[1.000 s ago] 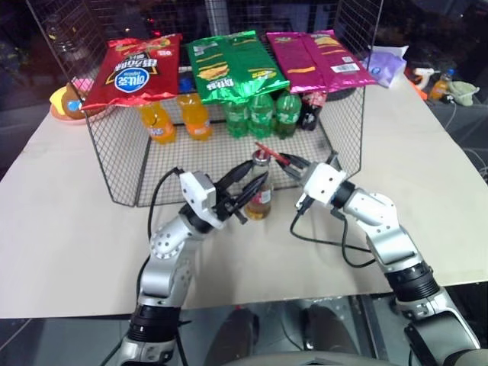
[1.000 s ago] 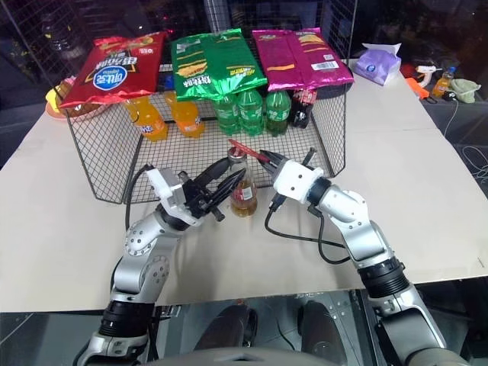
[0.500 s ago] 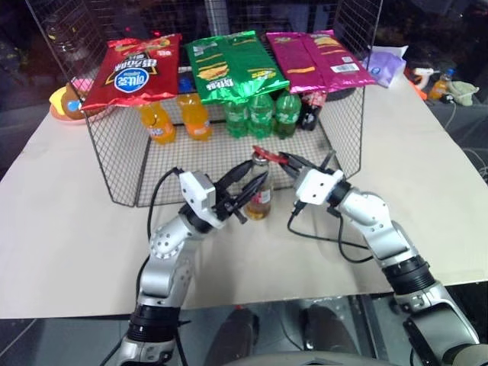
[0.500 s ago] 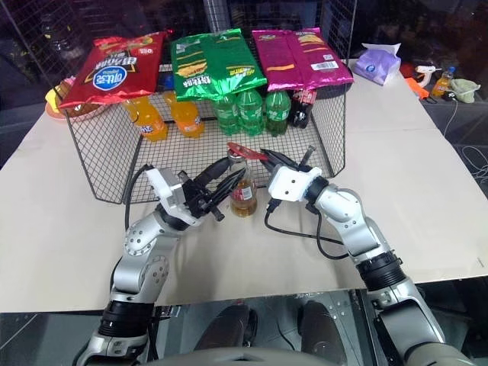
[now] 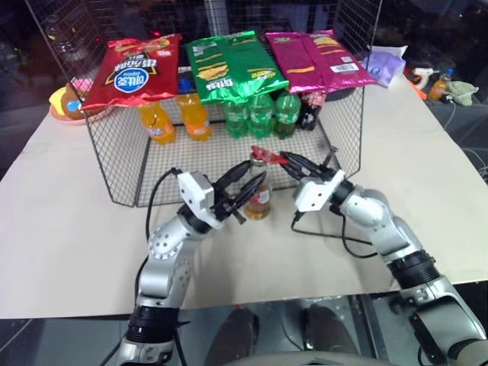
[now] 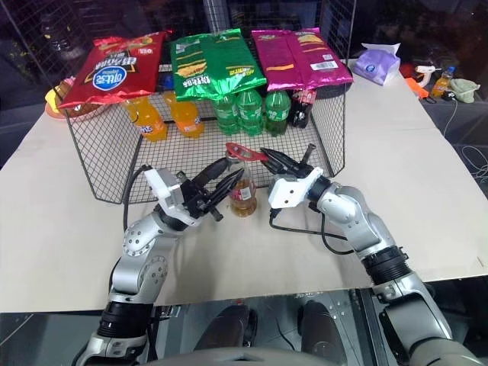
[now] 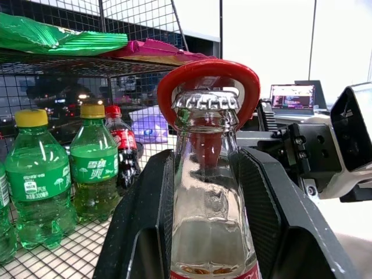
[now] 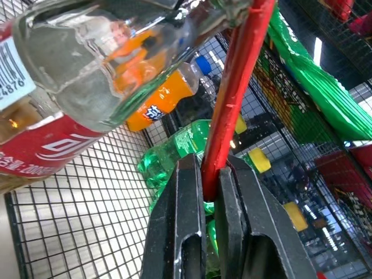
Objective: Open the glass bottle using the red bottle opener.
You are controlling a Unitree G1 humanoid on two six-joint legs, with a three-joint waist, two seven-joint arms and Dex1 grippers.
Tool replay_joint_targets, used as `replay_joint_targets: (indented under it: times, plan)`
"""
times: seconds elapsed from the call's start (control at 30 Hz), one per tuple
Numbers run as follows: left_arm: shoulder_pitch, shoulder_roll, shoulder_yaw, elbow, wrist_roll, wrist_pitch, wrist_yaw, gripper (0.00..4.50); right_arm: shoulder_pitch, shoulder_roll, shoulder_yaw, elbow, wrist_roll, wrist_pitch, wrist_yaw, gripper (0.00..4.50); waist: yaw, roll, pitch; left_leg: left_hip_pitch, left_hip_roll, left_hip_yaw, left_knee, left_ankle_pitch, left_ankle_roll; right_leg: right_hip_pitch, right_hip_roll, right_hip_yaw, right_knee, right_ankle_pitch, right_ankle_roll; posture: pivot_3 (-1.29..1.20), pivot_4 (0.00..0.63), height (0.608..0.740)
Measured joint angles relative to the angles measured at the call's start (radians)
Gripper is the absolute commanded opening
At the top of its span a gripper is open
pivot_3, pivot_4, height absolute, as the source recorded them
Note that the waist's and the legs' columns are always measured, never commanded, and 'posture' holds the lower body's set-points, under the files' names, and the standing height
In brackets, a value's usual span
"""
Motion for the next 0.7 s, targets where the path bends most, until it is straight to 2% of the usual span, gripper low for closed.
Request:
replay_joint_targets:
  times: [0.23,0.7]
  plan:
    - [-0.001,-0.001,-0.002,0.001,0.0,0.0,0.01,1.45,-0.038,-0.018,0.003,0.036,-0.138,-0.039,-0.117,0.0,0.0,0.0,0.0,0.001,0.0,0.001,0.0,0.0,0.0,0.0,0.0,0.001,0.0,0.0,0.0,0.0,0.15,0.74]
    - [-0.018,-0.001,-0.019,0.007,0.011,0.001,0.018,1.45,-0.179,-0.105,-0.002,0.037,-0.211,-0.15,-0.229,0.0,-0.001,0.0,0.0,0.001,0.0,0.001,-0.001,0.0,0.0,0.0,0.0,0.001,0.0,0.0,0.0,0.0,0.15,0.74]
